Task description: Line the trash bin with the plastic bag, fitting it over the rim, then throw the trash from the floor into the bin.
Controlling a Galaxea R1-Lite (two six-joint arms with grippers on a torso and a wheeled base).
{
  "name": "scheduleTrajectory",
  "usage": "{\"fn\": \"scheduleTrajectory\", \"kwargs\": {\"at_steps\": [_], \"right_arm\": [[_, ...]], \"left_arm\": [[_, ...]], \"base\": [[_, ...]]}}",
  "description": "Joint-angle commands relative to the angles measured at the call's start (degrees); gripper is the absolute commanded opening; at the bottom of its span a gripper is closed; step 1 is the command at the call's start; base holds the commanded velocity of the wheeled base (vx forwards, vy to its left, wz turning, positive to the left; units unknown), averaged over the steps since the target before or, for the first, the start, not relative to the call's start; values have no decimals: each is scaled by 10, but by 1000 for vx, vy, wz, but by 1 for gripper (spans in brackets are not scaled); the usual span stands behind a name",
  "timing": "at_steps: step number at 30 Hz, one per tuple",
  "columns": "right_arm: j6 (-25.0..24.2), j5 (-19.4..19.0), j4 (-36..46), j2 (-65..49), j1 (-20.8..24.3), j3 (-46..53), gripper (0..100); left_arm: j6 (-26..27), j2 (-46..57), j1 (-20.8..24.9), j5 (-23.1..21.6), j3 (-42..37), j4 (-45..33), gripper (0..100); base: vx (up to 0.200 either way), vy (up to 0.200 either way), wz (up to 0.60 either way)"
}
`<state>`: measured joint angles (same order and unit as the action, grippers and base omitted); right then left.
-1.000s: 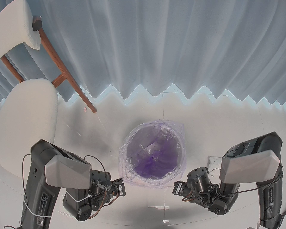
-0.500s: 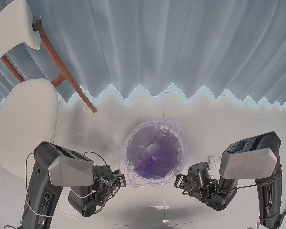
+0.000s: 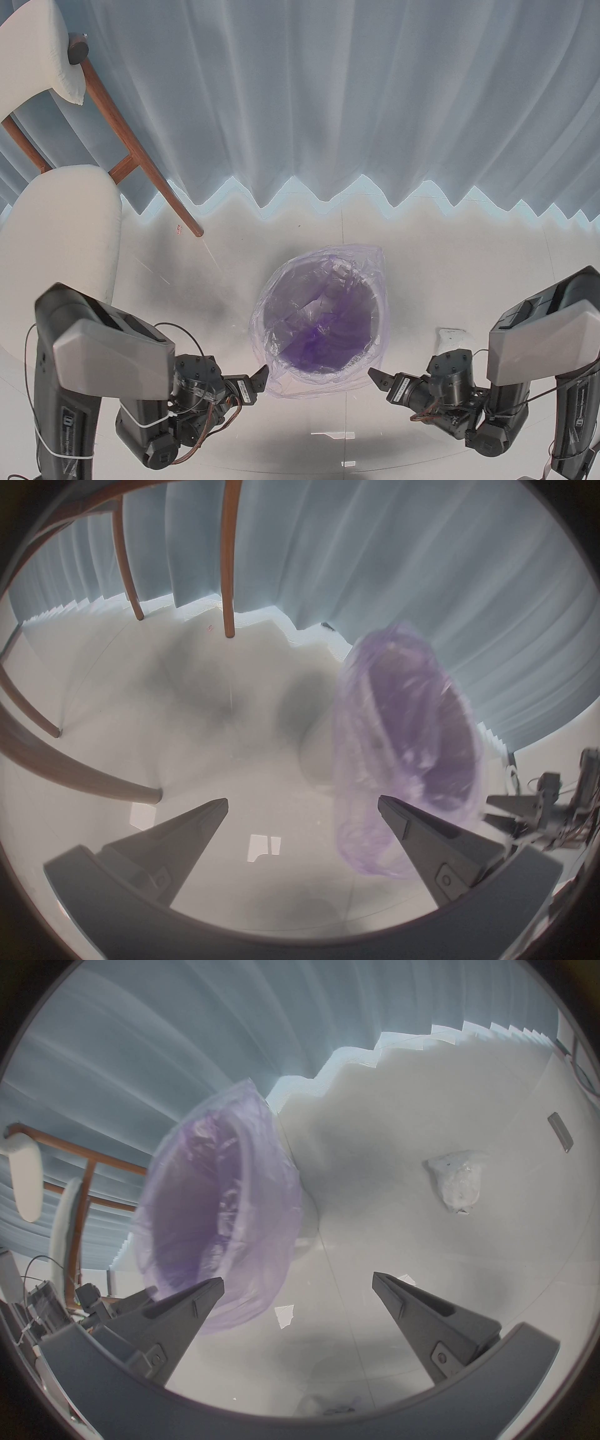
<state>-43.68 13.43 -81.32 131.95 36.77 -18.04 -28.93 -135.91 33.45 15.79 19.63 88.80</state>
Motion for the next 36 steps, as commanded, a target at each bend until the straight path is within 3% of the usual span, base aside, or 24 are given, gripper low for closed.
{"fn": "scheduleTrajectory", "kwargs": {"at_steps": [1, 5, 9, 13, 19, 25, 36], "right_arm": [[3, -39, -87, -105, 1, 131, 100], [11, -68, -82, -185, -10, 120, 100], [66, -90, -74, -198, -50, 70, 100], [82, -90, -29, -202, -74, 16, 100], [84, -87, 72, -212, -90, -74, 100], [83, -74, 93, -210, -86, -74, 100], [80, -73, 91, -209, -83, -55, 100]], "left_arm": [[-48, 172, 28, -4, -78, 0, 100], [-32, 222, 11, -26, -73, -2, 100], [33, 231, -32, -121, -40, -2, 100], [42, 230, -44, -149, -4, -2, 100], [44, 214, -43, -141, 47, -8, 100], [70, 155, -21, -46, 49, -5, 100], [99, 91, 32, -44, 35, -2, 100]], "base": [[0, 0, 0], [0, 0, 0], [200, 0, 0], [200, 0, 0], [200, 0, 0], [33, 0, 0], [0, 0, 0]]}}
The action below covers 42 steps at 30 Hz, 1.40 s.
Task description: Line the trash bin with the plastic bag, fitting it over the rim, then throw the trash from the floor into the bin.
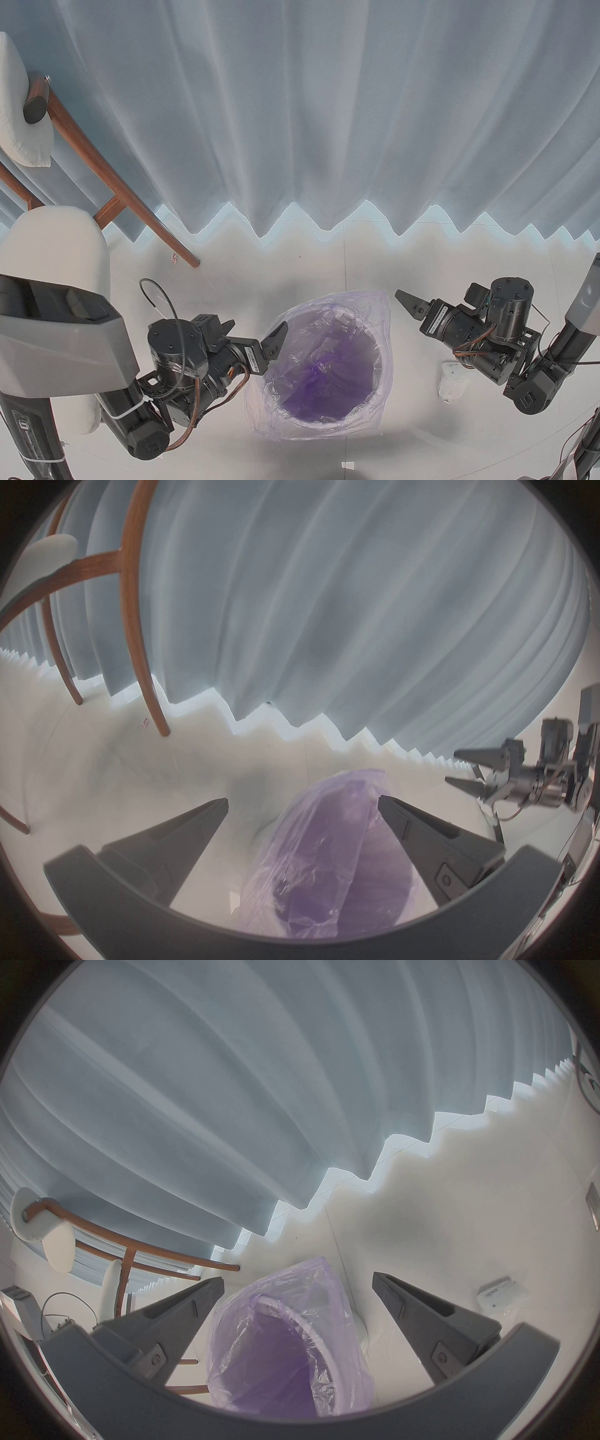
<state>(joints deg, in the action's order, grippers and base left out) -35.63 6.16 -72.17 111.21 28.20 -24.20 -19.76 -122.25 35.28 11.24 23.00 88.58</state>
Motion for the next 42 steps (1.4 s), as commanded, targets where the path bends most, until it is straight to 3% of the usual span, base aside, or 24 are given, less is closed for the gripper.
{"fn": "scheduleTrajectory", "kwargs": {"at_steps": [1, 15, 16, 26, 30, 42], "right_arm": [[-1, 0, -2, -1, 4, 9, 100], [-3, 0, -24, 1, 11, 22, 100], [-4, 0, -24, 1, 12, 22, 100], [-8, 0, -24, 0, 14, 31, 100], [-7, 0, -32, 1, 19, 41, 100], [-5, -1, -41, 41, 14, 53, 100]], "left_arm": [[10, -57, 11, 1, 5, 0, 100], [17, -136, -11, 8, 96, 1, 100], [17, -136, -12, 12, 98, 1, 0], [8, -112, -38, 15, 97, 1, 0], [-24, -103, -41, 21, 92, 1, 0], [-73, -168, -70, 40, 122, 0, 0]], "base": [[0, 0, 0], [0, 0, 0], [0, 0, 0], [0, 0, 0], [0, 0, 0], [0, 0, 0]]}}
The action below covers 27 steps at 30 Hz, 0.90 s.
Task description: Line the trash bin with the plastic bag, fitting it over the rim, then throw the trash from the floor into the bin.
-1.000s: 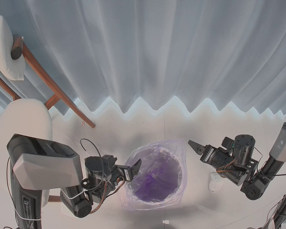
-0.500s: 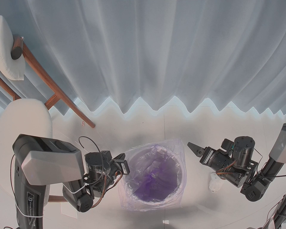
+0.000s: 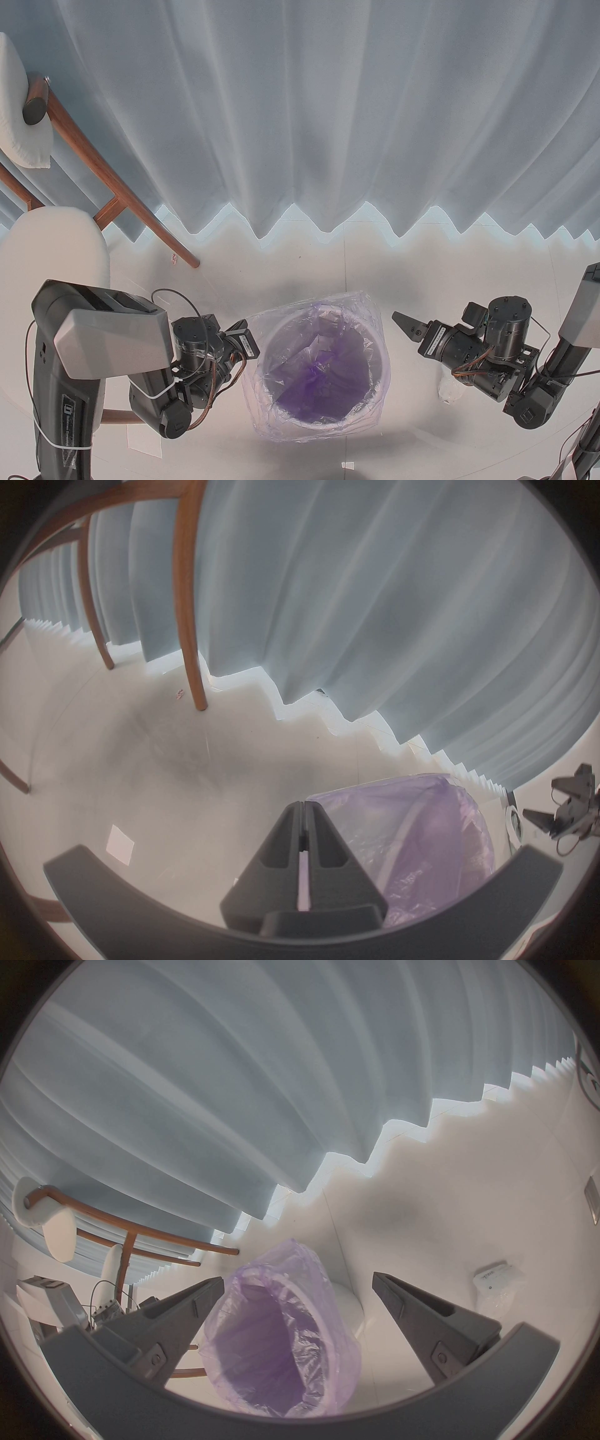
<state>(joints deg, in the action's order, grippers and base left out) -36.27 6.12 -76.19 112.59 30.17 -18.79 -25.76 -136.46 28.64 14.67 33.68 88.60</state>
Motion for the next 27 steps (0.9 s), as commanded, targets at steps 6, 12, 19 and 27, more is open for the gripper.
{"fn": "scheduleTrajectory", "kwargs": {"at_steps": [6, 12, 19, 27], "right_arm": [[1, -10, -4, 76, -13, -20, 100], [1, -17, -10, 134, -42, -111, 100], [7, -44, -10, 185, -42, -140, 100], [15, -44, 1, 228, -60, -192, 0]], "left_arm": [[-17, -46, -5, 6, 29, 1, 0], [-16, -43, -5, 7, 30, 1, 0], [-17, -43, 2, 16, 29, 1, 0], [-18, -40, 0, 18, 29, 1, 0]], "base": [[0, 0, 0], [0, 0, 0], [0, 0, 0], [0, 0, 0]]}}
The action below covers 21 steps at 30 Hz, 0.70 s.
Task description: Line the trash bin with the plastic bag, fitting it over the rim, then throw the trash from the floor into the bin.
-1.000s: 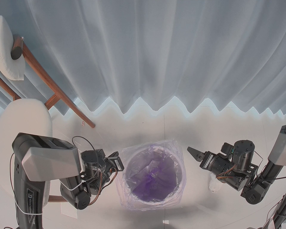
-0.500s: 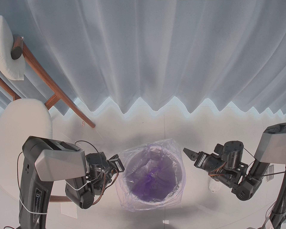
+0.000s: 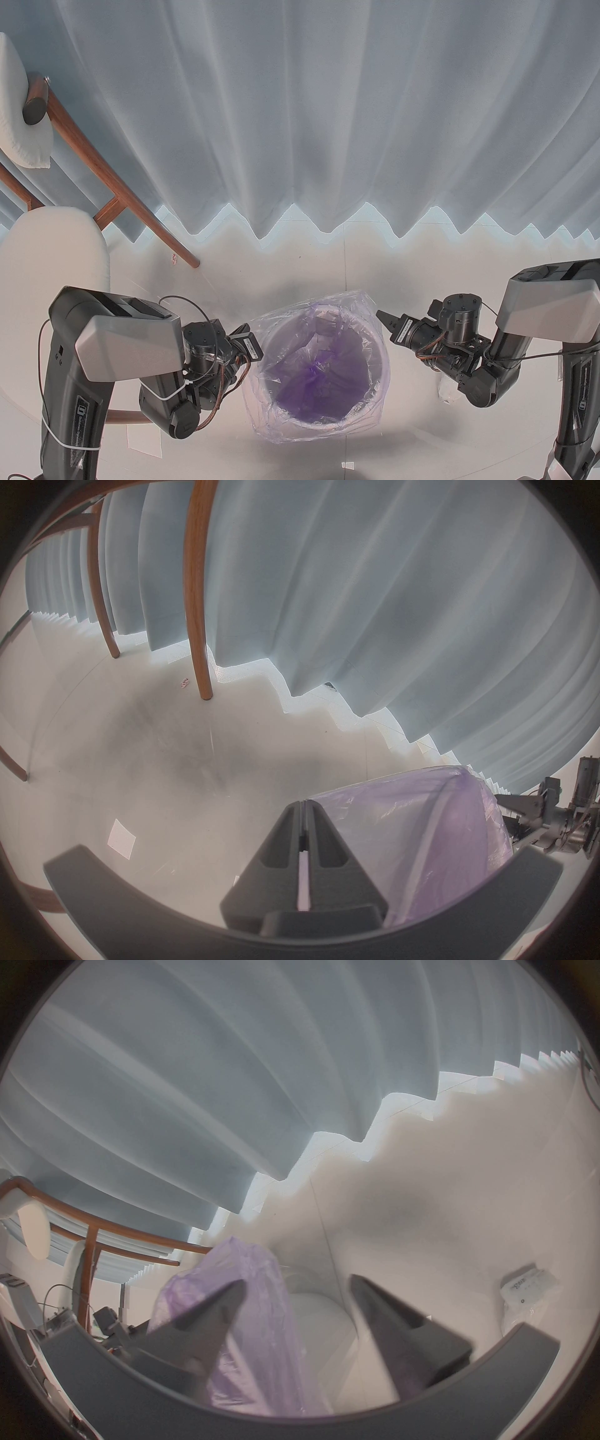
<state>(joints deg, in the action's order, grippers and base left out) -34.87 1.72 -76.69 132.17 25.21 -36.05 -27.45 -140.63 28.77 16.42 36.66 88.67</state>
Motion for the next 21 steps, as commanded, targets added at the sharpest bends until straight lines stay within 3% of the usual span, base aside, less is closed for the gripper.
{"fn": "scheduleTrajectory", "kwargs": {"at_steps": [1, 12, 21], "right_arm": [[1, -1, 8, 34, -12, -21, 0], [5, -13, 36, 51, -39, -47, 0], [66, -20, 133, 74, -81, -137, 0]], "left_arm": [[-2, 2, -2, 0, -1, 0, 0], [-38, -3, -7, 1, 1, 0, 0], [-52, -66, -42, 21, 38, 0, 0]], "base": [[0, 0, 0], [0, 0, 0], [0, 0, 0]]}}
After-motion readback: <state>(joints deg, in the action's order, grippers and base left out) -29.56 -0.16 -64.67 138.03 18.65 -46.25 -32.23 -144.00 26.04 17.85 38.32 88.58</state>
